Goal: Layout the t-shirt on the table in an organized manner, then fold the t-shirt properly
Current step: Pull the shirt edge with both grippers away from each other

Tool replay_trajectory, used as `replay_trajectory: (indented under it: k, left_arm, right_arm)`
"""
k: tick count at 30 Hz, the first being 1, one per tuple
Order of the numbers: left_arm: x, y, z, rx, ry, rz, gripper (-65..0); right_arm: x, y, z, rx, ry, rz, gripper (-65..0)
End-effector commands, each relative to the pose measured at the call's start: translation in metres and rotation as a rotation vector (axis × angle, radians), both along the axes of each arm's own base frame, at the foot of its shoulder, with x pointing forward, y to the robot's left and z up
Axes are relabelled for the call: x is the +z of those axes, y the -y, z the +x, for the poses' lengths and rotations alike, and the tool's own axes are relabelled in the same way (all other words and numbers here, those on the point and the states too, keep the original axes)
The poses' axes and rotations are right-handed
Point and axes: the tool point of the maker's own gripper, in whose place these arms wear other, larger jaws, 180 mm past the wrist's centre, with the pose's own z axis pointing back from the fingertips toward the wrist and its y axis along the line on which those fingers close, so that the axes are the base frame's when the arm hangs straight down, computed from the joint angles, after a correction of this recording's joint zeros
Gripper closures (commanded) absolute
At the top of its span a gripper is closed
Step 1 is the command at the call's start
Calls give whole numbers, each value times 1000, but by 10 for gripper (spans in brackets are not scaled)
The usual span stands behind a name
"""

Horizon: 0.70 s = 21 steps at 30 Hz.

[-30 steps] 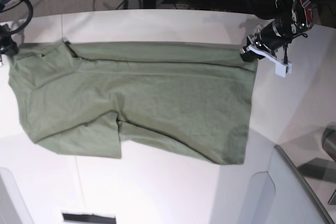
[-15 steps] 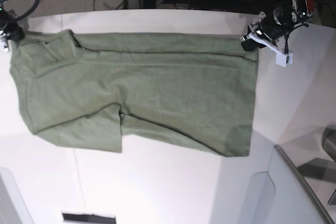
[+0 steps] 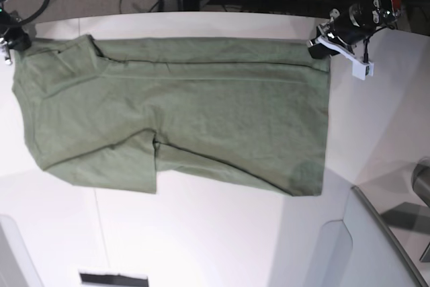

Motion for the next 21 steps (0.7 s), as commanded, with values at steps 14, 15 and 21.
replay_trajectory:
  k: [14, 15, 21]
  left_arm:
    - [6, -3, 0, -6, 17, 11, 0]
    - [6, -3, 0, -6, 19, 11, 0]
    - [6, -5, -1, -2, 15, 13, -35]
  right_arm:
    - [11, 14, 7, 2, 28, -37, -69]
    - [11, 14, 6, 0, 28, -37, -117]
    - [13, 15, 6, -2, 34, -48, -333]
